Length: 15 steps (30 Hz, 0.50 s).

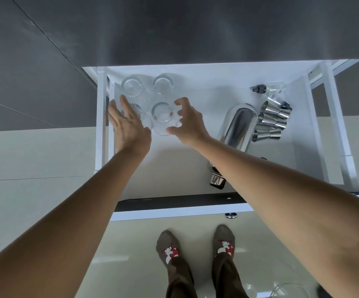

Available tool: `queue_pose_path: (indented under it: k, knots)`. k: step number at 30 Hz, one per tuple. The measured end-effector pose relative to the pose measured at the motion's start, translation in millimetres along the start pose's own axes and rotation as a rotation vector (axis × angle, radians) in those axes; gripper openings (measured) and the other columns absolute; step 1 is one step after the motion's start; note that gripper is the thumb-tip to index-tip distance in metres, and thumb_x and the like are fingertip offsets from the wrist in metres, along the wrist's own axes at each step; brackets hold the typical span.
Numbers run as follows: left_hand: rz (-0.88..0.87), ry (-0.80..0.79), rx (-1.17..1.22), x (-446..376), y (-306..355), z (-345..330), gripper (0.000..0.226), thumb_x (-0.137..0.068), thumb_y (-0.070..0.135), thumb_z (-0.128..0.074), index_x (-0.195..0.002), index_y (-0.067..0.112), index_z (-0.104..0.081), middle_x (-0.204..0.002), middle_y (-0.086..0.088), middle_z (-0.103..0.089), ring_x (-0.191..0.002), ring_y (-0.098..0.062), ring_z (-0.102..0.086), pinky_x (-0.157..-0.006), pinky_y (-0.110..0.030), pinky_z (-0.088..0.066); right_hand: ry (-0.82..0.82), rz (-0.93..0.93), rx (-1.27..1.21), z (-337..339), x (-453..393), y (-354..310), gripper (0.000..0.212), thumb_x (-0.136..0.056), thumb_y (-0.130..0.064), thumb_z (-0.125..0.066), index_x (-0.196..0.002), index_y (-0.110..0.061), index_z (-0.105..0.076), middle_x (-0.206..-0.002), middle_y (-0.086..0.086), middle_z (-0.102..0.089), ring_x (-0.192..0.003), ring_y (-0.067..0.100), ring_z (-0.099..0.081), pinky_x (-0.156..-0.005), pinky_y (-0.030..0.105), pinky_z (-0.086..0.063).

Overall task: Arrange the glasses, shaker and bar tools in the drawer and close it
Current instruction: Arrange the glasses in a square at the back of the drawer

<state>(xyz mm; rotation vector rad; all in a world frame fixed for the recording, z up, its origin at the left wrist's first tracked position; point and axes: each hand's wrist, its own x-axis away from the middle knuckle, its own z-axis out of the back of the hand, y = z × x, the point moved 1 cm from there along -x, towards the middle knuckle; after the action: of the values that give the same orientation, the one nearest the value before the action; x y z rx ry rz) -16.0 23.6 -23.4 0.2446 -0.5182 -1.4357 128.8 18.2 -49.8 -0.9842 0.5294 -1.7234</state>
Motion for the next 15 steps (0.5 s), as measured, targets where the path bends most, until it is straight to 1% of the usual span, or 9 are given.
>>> queue_pose_path:
  k: [2,3,4,6,7,9,11,13,15]
  knots:
    - [-0.147,0.136,-0.029,18,13,-4,0.078,-0.081,0.001,-0.060,-0.148,0.004,-0.020,-0.150,-0.025,-0.021,-0.141,-0.038,-0.024,-0.115,-0.044,-0.032,0.178,0.057,0.088,27,2,8,0.045,-0.080,-0.010,-0.066,-0.122,-0.010,-0.050,-0.114,0.014,-0.061,-0.106,0.030,-0.055,-0.088,0.035,-0.042]
    - [-0.234,0.150,-0.029,28,21,-8,0.074,-0.080,0.004,-0.059,-0.146,0.004,-0.025,-0.148,-0.025,-0.025,-0.139,-0.038,-0.027,-0.115,-0.045,-0.033,0.282,0.072,0.177,44,2,14,0.037,-0.083,-0.011,-0.061,-0.119,-0.011,-0.052,-0.114,0.012,-0.063,-0.107,0.032,-0.055,-0.089,0.038,-0.042]
    - [-0.312,0.119,-0.025,38,30,-15,0.070,-0.081,0.008,-0.060,-0.144,0.004,-0.030,-0.146,-0.023,-0.029,-0.137,-0.037,-0.032,-0.113,-0.046,-0.036,0.360,0.063,0.275,62,2,21,0.033,-0.085,-0.013,-0.056,-0.118,-0.013,-0.053,-0.115,0.010,-0.062,-0.110,0.032,-0.053,-0.090,0.040,-0.041]
    - [-0.431,-0.028,-0.006,55,47,-32,0.062,-0.085,0.018,-0.060,-0.141,0.004,-0.037,-0.142,-0.021,-0.038,-0.130,-0.036,-0.040,-0.106,-0.048,-0.043,0.412,-0.017,0.421,96,-1,40,0.031,-0.090,-0.017,-0.050,-0.121,-0.015,-0.052,-0.120,0.010,-0.060,-0.117,0.032,-0.048,-0.094,0.042,-0.039]
    - [-0.464,-0.116,0.005,61,55,-42,0.060,-0.087,0.022,-0.060,-0.140,0.004,-0.039,-0.141,-0.019,-0.040,-0.128,-0.035,-0.043,-0.104,-0.048,-0.044,0.382,-0.065,0.452,110,-3,50,0.032,-0.092,-0.019,-0.047,-0.124,-0.014,-0.051,-0.123,0.013,-0.059,-0.119,0.033,-0.047,-0.096,0.042,-0.038]
    - [-0.468,-0.288,0.012,71,69,-60,0.059,-0.092,0.030,-0.056,-0.142,0.006,-0.037,-0.145,-0.016,-0.038,-0.131,-0.034,-0.040,-0.105,-0.047,-0.041,0.223,-0.144,0.407,130,-1,65,0.037,-0.096,-0.023,-0.044,-0.130,-0.011,-0.050,-0.126,0.018,-0.060,-0.119,0.035,-0.050,-0.097,0.039,-0.040]
    - [-0.412,-0.435,0.012,76,78,-72,0.059,-0.095,0.035,-0.052,-0.145,0.011,-0.032,-0.150,-0.012,-0.033,-0.135,-0.033,-0.034,-0.108,-0.047,-0.037,0.075,-0.173,0.321,135,6,71,0.039,-0.099,-0.027,-0.040,-0.132,-0.009,-0.051,-0.122,0.020,-0.062,-0.112,0.035,-0.056,-0.087,0.034,-0.043]
    - [-0.365,-0.521,0.005,78,79,-75,0.051,-0.095,0.039,-0.050,-0.138,0.014,-0.036,-0.147,-0.010,-0.034,-0.132,-0.033,-0.035,-0.105,-0.047,-0.037,0.033,-0.186,0.280,132,13,69,0.038,-0.098,-0.029,-0.040,-0.128,-0.008,-0.053,-0.117,0.022,-0.063,-0.099,0.034,-0.058,-0.071,0.033,-0.044]
    - [-0.314,-0.582,0.003,77,76,-72,0.046,-0.095,0.040,-0.049,-0.131,0.014,-0.038,-0.140,-0.011,-0.040,-0.125,-0.034,-0.040,-0.103,-0.048,-0.039,0.015,-0.230,0.252,126,20,65,0.038,-0.096,-0.031,-0.045,-0.120,-0.004,-0.055,-0.111,0.020,-0.063,-0.091,0.030,-0.055,-0.065,0.031,-0.040]
